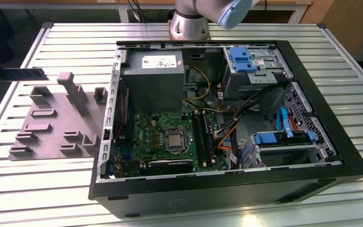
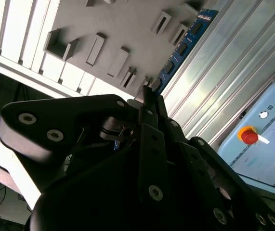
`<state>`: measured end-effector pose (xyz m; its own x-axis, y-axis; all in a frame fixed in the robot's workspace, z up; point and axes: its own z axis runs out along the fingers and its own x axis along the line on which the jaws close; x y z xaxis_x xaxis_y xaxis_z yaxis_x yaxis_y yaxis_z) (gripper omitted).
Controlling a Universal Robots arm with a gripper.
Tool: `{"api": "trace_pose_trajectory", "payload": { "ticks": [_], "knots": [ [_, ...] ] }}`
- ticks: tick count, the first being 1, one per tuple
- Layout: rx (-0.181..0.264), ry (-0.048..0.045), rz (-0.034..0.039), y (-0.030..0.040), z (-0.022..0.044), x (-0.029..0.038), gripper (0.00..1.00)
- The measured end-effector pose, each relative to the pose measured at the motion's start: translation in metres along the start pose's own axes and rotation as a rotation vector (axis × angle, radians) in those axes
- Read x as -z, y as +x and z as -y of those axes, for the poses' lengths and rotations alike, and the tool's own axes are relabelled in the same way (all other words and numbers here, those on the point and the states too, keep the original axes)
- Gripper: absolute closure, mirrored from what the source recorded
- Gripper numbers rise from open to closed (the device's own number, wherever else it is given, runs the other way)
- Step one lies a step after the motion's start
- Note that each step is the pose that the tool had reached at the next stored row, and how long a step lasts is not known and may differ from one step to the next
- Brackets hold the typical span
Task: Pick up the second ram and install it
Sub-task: 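Pick up the second ram and move it above second insertion slot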
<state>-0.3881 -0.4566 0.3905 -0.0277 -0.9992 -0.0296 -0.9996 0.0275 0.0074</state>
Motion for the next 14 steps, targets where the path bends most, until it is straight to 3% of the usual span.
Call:
{"api": "trace_pose_trajectory", "payload": {
  "ticks": [14],
  "knots": [
    [0.000, 0.0000, 0.0000, -0.0002, 0.0067, 0.0000, 0.86]
  ]
}}
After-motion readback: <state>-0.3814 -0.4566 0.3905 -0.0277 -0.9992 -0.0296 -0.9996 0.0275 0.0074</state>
